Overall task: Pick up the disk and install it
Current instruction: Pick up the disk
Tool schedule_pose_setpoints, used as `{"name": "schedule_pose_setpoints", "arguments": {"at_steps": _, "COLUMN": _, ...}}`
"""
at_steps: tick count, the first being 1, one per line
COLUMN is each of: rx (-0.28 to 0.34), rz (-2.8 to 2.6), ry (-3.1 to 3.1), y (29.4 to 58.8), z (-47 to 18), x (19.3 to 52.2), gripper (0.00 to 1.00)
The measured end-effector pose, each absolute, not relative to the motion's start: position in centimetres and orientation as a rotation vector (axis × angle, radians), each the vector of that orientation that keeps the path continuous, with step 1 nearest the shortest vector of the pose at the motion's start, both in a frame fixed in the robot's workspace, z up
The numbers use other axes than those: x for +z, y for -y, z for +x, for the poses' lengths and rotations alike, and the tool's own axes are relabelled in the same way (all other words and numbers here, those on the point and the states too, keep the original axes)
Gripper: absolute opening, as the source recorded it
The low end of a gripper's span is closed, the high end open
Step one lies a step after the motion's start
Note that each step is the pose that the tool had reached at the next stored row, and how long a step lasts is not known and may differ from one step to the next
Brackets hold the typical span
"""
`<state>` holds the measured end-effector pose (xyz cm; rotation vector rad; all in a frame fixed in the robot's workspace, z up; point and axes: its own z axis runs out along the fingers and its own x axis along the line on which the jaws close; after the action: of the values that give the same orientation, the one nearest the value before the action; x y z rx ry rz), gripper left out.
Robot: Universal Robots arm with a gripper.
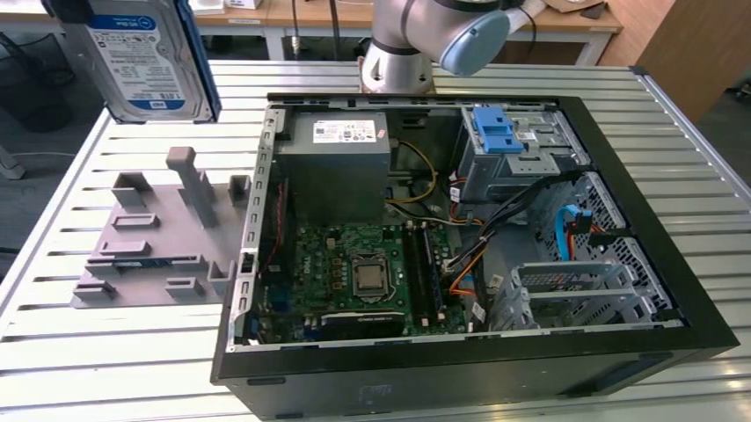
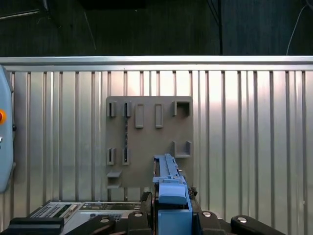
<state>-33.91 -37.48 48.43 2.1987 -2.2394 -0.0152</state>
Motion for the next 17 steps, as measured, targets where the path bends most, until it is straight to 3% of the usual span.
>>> {"name": "schedule_pose_setpoints", "arguments": {"at_steps": 17, "rx": -0.016, "rz": 2.197, "ry": 2.24, "y": 37.8, "z": -29.9, "x": 48.4, "gripper": 0.36}}
